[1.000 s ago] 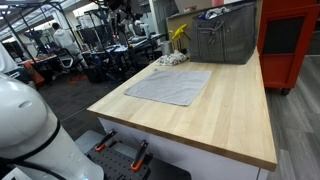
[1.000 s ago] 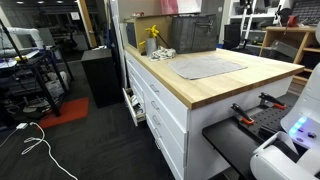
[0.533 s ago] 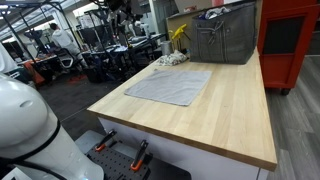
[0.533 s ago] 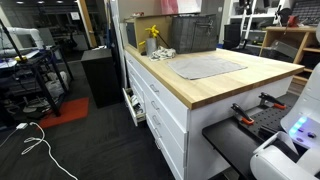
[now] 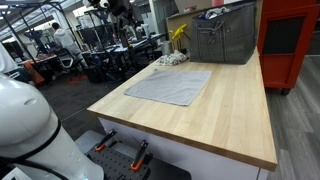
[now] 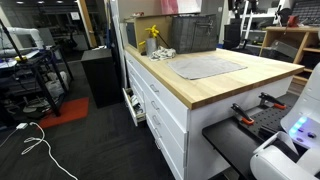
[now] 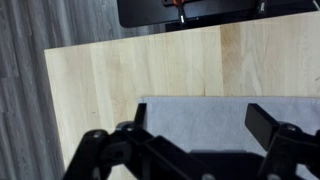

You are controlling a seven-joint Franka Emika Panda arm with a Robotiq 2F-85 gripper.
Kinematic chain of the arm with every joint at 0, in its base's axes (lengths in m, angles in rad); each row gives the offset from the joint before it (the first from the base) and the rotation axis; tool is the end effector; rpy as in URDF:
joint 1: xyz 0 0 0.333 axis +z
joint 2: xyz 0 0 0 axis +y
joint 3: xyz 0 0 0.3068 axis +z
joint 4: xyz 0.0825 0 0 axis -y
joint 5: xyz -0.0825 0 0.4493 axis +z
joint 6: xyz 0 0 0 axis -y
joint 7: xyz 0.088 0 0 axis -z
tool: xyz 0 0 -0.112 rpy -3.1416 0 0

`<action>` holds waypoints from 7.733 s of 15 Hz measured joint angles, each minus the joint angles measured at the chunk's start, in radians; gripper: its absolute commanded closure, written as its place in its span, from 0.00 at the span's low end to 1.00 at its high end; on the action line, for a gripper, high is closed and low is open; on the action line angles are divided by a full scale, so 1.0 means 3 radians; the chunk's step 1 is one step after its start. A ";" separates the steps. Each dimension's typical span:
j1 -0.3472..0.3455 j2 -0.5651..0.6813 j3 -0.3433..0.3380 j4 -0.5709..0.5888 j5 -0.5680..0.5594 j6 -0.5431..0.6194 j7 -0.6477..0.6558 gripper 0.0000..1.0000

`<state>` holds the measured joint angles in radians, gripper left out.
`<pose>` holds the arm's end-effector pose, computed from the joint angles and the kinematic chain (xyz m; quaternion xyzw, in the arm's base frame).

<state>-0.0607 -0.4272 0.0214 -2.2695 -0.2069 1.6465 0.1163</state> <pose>0.4668 -0.0395 0.4807 0.9877 -0.0605 -0.0933 0.1097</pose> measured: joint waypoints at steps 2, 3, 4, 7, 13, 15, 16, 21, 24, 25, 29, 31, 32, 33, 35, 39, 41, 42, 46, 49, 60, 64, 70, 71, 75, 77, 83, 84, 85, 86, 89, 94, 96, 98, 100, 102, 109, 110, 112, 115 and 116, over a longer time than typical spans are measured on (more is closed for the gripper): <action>0.0039 0.0091 0.0009 0.0054 0.0050 0.0101 0.0030 0.00; 0.0057 0.0148 0.0010 0.0093 0.0080 0.0154 0.0031 0.00; 0.0069 0.0211 0.0012 0.0130 0.0118 0.0216 0.0031 0.00; 0.0102 0.0430 0.0012 0.0268 0.0223 0.0411 0.0031 0.00; 0.0173 0.0855 0.0031 0.0575 0.0343 0.0719 0.0031 0.00; 0.0196 0.0984 0.0047 0.0665 0.0343 0.0812 0.0031 0.00; 0.0205 0.1053 0.0059 0.0706 0.0343 0.0863 0.0032 0.00; 0.0279 0.1391 0.0083 0.0829 0.0340 0.1054 0.0117 0.00; 0.0324 0.1497 0.0086 0.0861 0.0344 0.1054 0.0136 0.00; 0.0327 0.1499 0.0087 0.0862 0.0344 0.1052 0.0136 0.00; 0.0328 0.1499 0.0087 0.0874 0.0344 0.1048 0.0136 0.00; 0.0326 0.1503 0.0085 0.0870 0.0342 0.1055 0.0136 0.00; 0.0325 0.1513 0.0081 0.0869 0.0342 0.1063 0.0140 0.00; 0.0324 0.1537 0.0079 0.0869 0.0354 0.1096 0.0144 0.00; 0.0326 0.1631 0.0079 0.0872 0.0385 0.1199 0.0176 0.00; 0.0377 0.1834 0.0106 0.0873 0.0437 0.1354 0.0293 0.00; 0.0422 0.1870 0.0128 0.0873 0.0495 0.1388 0.0327 0.00; 0.0444 0.1871 0.0140 0.0873 0.0511 0.1404 0.0366 0.00; 0.0554 0.1895 0.0212 0.0878 0.0520 0.1533 0.0489 0.00; 0.0649 0.2076 0.0258 0.0925 0.0513 0.1774 0.0493 0.00; 0.0732 0.2906 0.0221 0.1529 0.0490 0.1910 0.0491 0.00; 0.0807 0.2981 0.0168 0.1590 0.0429 0.1914 0.0550 0.00; 0.0961 0.3150 0.0073 0.1812 0.0348 0.1928 0.0877 0.00; 0.0985 0.3192 0.0052 0.1873 0.0342 0.1928 0.0940 0.00; 0.1032 0.3358 -0.0028 0.2123 0.0341 0.1927 0.1124 0.00; 0.1044 0.3439 -0.0067 0.2231 0.0341 0.1926 0.1164 0.00; 0.1116 0.3669 -0.0168 0.2501 0.0299 0.1924 0.1214 0.00; 0.1136 0.3703 -0.0189 0.2546 0.0277 0.1923 0.1221 0.00; 0.1158 0.3735 -0.0213 0.2585 0.0239 0.1922 0.1242 0.00; 0.1180 0.3768 -0.0240 0.2622 0.0198 0.1919 0.1273 0.00; 0.1225 0.3851 -0.0304 0.2706 0.0101 0.1912 0.1323 0.00; 0.1263 0.3985 -0.0371 0.2826 0.0038 0.1885 0.1340 0.00; 0.1285 0.4034 -0.0393 0.2875 0.0025 0.1877 0.1340 0.00; 0.1316 0.4074 -0.0417 0.2917 -0.0035 0.1870 0.1345 0.00; 0.1352 0.4090 -0.0451 0.2944 -0.0115 0.1858 0.1361 0.00; 0.1395 0.4098 -0.0498 0.2947 -0.0219 0.1850 0.1426 0.00; 0.1474 0.4120 -0.0547 0.2976 -0.0411 0.1790 0.1573 0.00; 0.1482 0.4122 -0.0549 0.2980 -0.0436 0.1779 0.1603 0.00; 0.1499 0.4129 -0.0564 0.2987 -0.0485 0.1755 0.1668 0.00; 0.1505 0.4153 -0.0597 0.2988 -0.0555 0.1708 0.1747 0.00; 0.1504 0.4166 -0.0610 0.2989 -0.0569 0.1690 0.1769 0.00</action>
<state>0.3905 0.8226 -0.1618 -1.3729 -0.3777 2.1534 0.6470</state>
